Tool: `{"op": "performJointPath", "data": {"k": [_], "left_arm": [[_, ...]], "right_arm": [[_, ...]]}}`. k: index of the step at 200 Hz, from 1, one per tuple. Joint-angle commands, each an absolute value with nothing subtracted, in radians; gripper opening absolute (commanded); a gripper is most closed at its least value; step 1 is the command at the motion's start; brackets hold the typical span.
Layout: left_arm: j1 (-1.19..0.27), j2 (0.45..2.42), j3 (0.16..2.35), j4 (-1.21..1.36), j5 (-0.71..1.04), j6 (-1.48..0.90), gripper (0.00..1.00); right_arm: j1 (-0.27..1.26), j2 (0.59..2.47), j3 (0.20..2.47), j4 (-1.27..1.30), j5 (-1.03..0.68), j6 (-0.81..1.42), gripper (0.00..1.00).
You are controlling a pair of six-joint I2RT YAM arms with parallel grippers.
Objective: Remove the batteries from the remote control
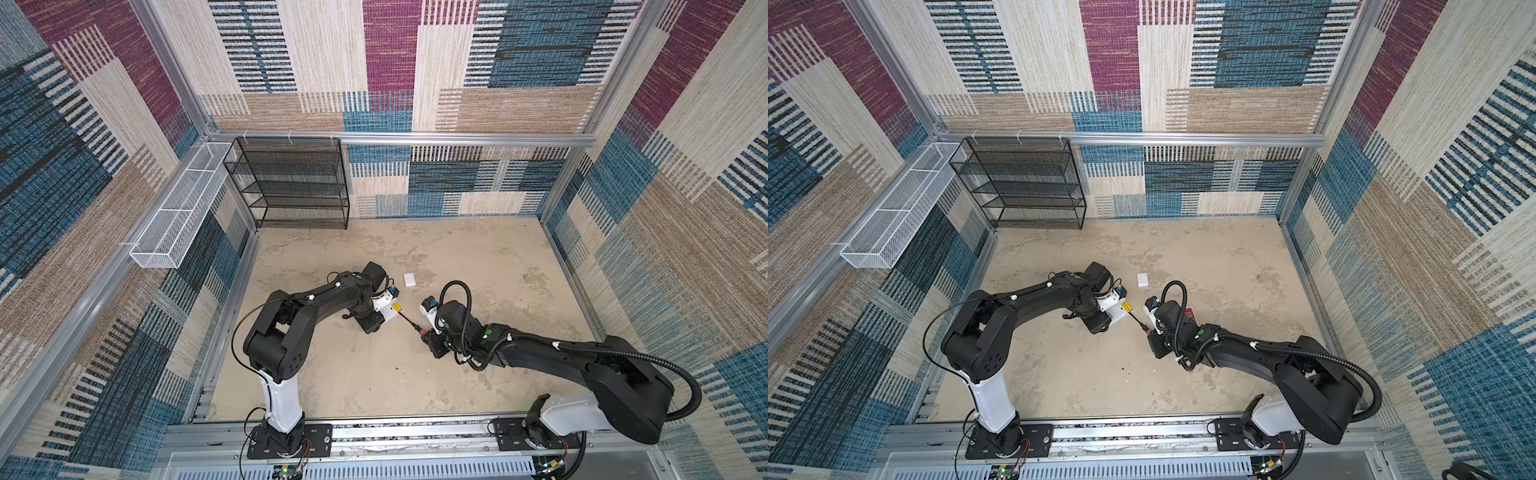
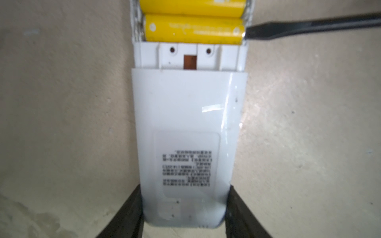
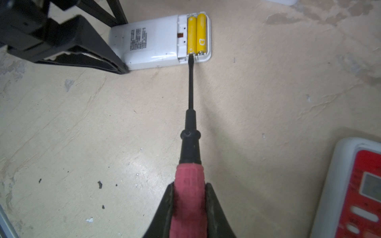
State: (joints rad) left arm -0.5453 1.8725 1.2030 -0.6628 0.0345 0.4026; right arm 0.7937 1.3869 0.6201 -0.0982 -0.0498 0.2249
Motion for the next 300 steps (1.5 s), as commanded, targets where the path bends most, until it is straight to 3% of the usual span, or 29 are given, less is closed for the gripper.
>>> {"op": "performJointPath", "data": {"k": [1,127,300], "left_arm": [[-0.548,1.894,1.196,-0.731,0.022,0.454,0.39],[-0.546,1.922,1.219,-0.772,-0.012,0.457,0.38],[-0.546,1.919,1.220,-0.773,-0.006,0.459,0.37]], "right_arm": [[0.796,1.377,0.609,-0.008,-0.071,0.244,0.00],[0.807,1.340,0.650,-0.169,-0.006,0.213,0.00],[0.810,1.364,0.662,-0.112,-0.015,0.208,0.00]]}}
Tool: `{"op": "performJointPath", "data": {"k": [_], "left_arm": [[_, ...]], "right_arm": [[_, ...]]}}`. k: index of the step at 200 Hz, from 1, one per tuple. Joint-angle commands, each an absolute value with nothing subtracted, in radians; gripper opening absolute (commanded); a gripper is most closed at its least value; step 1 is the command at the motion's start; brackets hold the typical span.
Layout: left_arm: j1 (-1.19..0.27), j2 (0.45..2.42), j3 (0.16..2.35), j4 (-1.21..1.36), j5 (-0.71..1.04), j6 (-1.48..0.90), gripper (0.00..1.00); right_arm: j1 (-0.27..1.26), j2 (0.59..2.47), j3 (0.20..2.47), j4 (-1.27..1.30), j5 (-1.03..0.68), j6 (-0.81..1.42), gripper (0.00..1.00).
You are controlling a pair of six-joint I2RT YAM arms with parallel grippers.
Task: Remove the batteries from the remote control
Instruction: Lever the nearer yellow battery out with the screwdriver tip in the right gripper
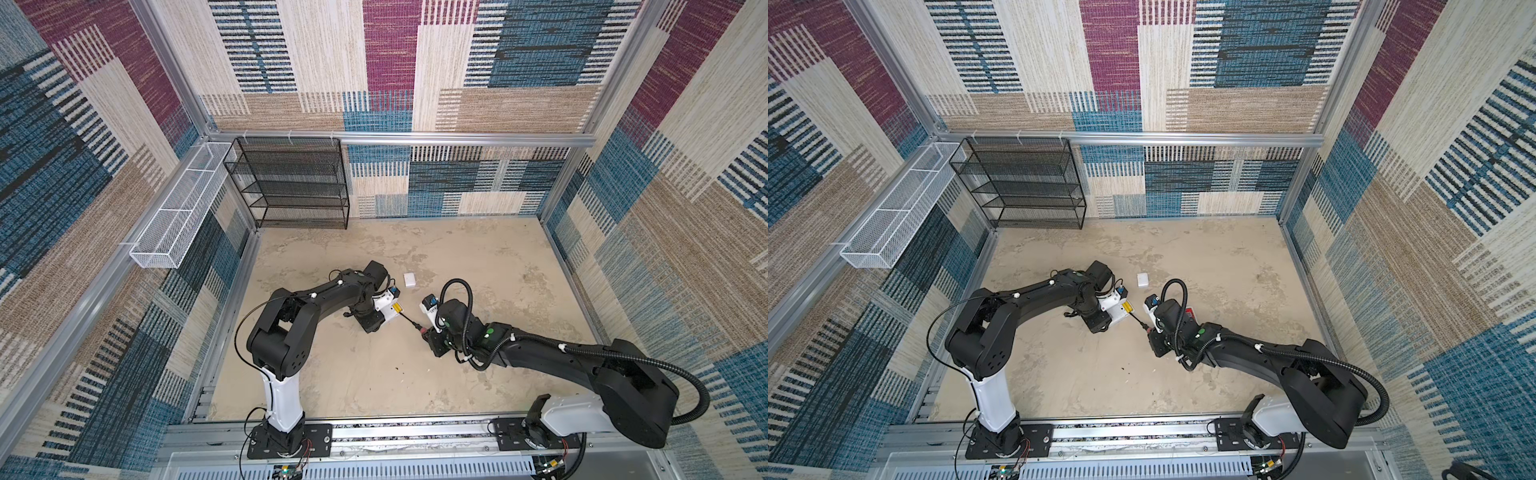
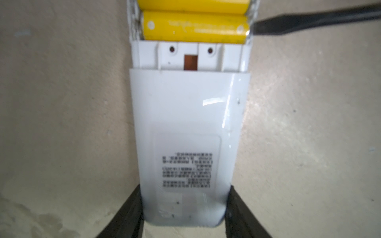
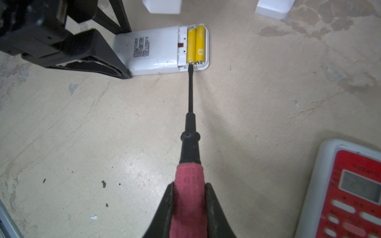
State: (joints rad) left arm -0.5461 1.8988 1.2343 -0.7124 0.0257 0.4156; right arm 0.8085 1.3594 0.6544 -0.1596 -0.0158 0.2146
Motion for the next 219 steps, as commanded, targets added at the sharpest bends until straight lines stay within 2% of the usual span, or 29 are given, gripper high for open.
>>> {"op": "performJointPath", "data": {"k": [1,108,219], "left_arm": [[-0.546,1.919,1.221,-0.775,-0.006,0.459,0.37],[-0.546,1.922,1.221,-0.781,0.006,0.464,0.36],[-0.548,1.915,1.218,-0.786,0.032,0.465,0.35]], "right_arm": [[0.810,1.365,0.662,-0.112,-0.015,0.209,0.00],[0.810,1.382,0.660,-0.064,-0.018,0.215,0.00],[0.810,1.405,0.476,0.220,-0.037,0.317,0.00]]}}
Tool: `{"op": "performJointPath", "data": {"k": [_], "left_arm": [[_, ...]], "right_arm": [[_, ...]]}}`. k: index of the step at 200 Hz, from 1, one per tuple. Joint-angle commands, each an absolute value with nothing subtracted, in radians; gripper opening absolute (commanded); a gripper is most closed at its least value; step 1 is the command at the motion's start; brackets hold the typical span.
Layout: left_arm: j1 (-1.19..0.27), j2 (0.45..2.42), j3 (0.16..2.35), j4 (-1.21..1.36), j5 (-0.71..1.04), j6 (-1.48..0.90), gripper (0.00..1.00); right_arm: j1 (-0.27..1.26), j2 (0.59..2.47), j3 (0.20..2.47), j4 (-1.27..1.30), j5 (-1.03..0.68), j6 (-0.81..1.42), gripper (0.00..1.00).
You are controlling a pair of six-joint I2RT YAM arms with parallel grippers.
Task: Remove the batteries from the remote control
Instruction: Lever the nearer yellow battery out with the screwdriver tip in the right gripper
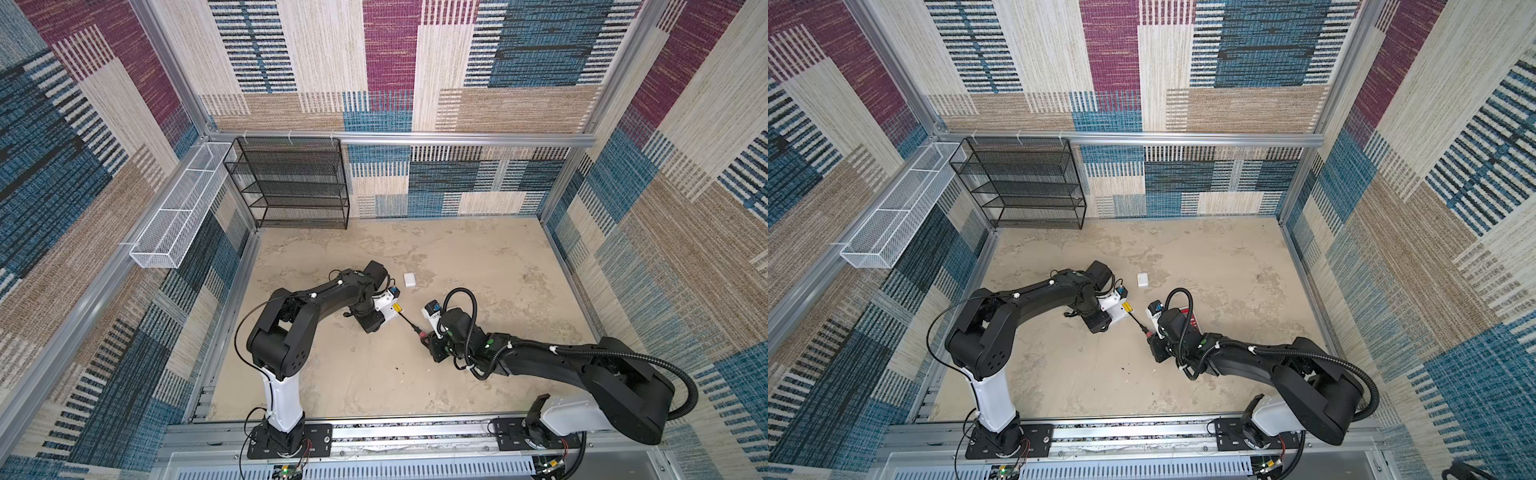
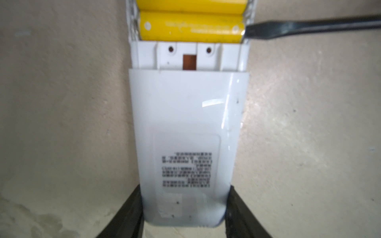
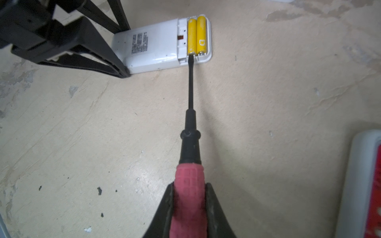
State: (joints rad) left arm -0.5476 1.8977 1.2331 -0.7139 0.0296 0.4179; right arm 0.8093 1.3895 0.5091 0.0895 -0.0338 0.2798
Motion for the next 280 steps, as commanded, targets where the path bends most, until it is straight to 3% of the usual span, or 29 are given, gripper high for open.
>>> {"op": "performJointPath", "data": {"k": [1,152,280], "left_arm": [[-0.548,1.915,1.218,-0.786,0.032,0.465,0.35],[-0.548,1.933,1.227,-0.814,0.059,0.468,0.34],[-0.543,1.946,1.246,-0.836,-0.008,0.459,0.33]], "right_arm": [[0.810,1.405,0.476,0.220,-0.037,0.317,0.00],[0.815,1.513,0.314,0.568,-0.012,0.327,0.00],[0.822,1.598,0.300,0.604,0.018,0.337,0.00]]}}
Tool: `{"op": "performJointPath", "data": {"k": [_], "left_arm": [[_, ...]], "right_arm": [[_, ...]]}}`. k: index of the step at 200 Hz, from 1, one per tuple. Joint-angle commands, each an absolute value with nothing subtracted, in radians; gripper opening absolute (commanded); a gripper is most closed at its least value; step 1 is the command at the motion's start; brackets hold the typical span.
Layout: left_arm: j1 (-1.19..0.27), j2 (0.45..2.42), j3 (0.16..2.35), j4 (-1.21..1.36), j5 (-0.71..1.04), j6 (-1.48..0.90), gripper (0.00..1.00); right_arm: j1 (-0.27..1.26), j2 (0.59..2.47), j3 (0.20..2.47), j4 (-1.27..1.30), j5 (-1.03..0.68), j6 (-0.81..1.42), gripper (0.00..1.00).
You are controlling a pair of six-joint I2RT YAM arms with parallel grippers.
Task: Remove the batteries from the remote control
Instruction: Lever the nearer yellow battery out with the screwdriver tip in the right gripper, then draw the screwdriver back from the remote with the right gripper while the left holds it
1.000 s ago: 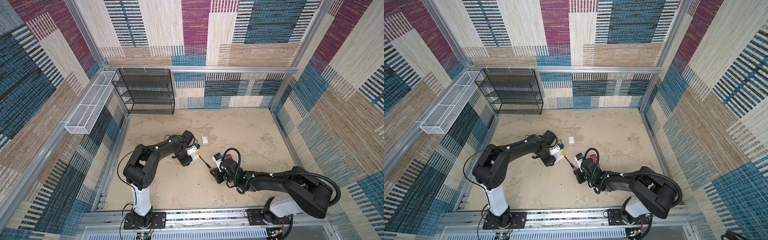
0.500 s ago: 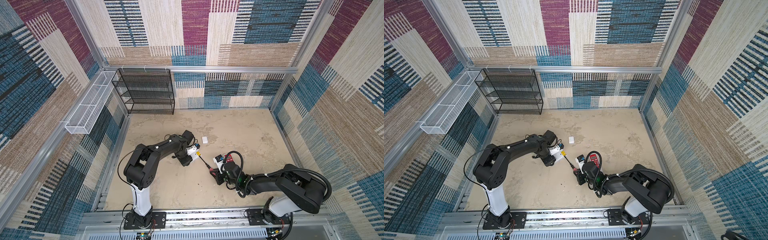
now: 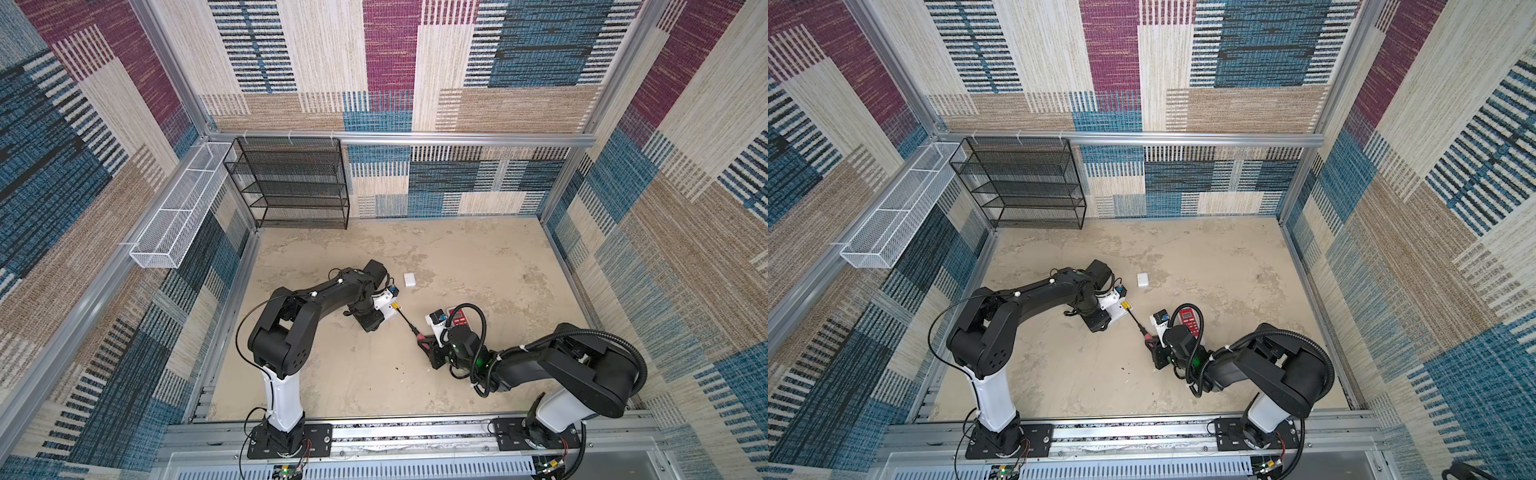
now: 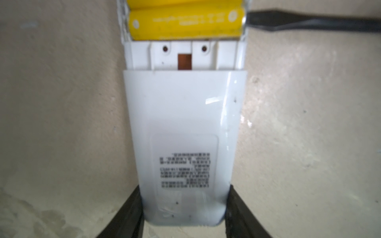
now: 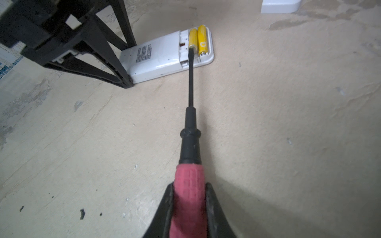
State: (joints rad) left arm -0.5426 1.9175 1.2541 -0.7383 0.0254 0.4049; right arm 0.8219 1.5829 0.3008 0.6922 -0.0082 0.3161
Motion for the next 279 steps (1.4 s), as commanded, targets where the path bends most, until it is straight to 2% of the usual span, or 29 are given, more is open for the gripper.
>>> {"op": "performJointPath", "data": {"k": [1,113,193,211,239,279], "left_arm": [[-0.543,1.946,1.246,-0.837,-0.010,0.459,0.33],[-0.537,1.954,1.292,-0.870,-0.098,0.428,0.33],[-0.537,1.966,1.313,-0.881,-0.107,0.409,0.32],[-0.535,1.965,1.316,-0.881,-0.107,0.402,0.33],[-0.526,1.962,1.325,-0.879,-0.106,0.388,0.32],[-0.475,1.960,1.354,-0.876,-0.103,0.341,0.33]], "right_arm": [[0.823,1.597,0.300,0.602,0.019,0.337,0.00],[0.823,1.597,0.322,0.516,0.070,0.393,0.00],[0.824,1.497,0.329,0.482,0.035,0.377,0.00],[0.823,1.464,0.301,0.565,-0.069,0.333,0.00],[0.879,1.303,0.247,0.607,-0.388,0.238,0.00],[0.943,1.190,0.235,0.437,-0.528,0.236,0.00]]}}
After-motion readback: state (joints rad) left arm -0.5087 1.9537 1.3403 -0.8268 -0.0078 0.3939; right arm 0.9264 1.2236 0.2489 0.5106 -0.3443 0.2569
